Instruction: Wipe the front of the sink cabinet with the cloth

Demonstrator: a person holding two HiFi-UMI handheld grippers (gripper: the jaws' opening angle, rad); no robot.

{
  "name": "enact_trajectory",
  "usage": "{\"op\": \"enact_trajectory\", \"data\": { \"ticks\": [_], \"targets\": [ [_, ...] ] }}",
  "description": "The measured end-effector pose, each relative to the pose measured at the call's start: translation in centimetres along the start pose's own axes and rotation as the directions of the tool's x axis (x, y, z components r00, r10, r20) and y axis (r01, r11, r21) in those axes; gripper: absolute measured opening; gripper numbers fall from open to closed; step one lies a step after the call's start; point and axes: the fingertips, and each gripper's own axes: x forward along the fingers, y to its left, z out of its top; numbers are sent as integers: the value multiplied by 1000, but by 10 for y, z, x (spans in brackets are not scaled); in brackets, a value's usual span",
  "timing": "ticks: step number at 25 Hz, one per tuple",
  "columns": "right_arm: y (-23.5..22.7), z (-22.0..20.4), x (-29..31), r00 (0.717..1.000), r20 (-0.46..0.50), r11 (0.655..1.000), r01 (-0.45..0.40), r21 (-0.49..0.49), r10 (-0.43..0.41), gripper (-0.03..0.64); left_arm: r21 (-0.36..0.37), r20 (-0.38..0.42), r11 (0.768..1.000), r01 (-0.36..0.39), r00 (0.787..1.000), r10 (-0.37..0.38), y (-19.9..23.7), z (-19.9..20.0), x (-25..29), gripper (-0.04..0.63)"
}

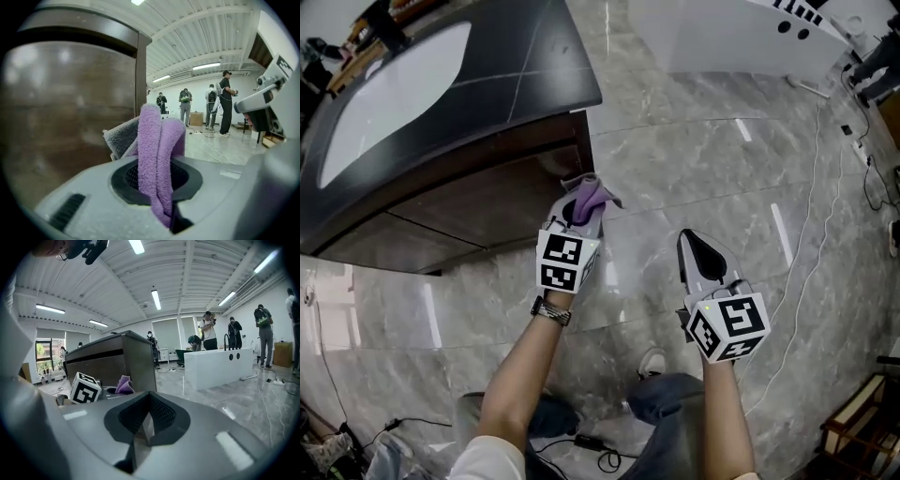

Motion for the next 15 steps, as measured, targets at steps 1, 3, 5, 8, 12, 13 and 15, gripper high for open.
{"op": "enact_trajectory", "data": {
  "ticks": [1, 3, 5, 8, 12, 13, 15],
  "targets": [
    [0, -11, 9, 1000, 5, 1000, -10, -15, 10, 6, -1, 5, 1000, 0, 1000, 0, 0, -11, 3, 50],
    [1, -29, 26, 1000, 15, 997, -19, -81, 20, 6, 14, 25, 1000, 1, 1000, -1, 2, -30, 8, 50],
    [-1, -43, 37, 999, 33, 992, -2, -126, 6, 6, 19, 44, 1000, 5, 999, -6, 2, -52, 14, 50],
    [-5, -56, 51, 996, 93, 998, 14, -63, -8, 6, 4, 67, 1000, 13, 998, -13, 2, -83, 23, 51],
    [5, -69, 66, 988, 152, 1000, -2, 28, -3, 6, 18, 64, 999, 39, 997, -40, -2, -120, 32, 51],
    [10, -69, 69, 987, 159, 1000, -7, 30, 2, 6, 28, 62, 998, 48, 997, -50, -3, -127, 34, 50],
    [22, -63, 73, 984, 177, 999, -22, 24, 17, 6, 42, 53, 997, 61, 997, -64, -3, -141, 40, 50]
  ]
}}
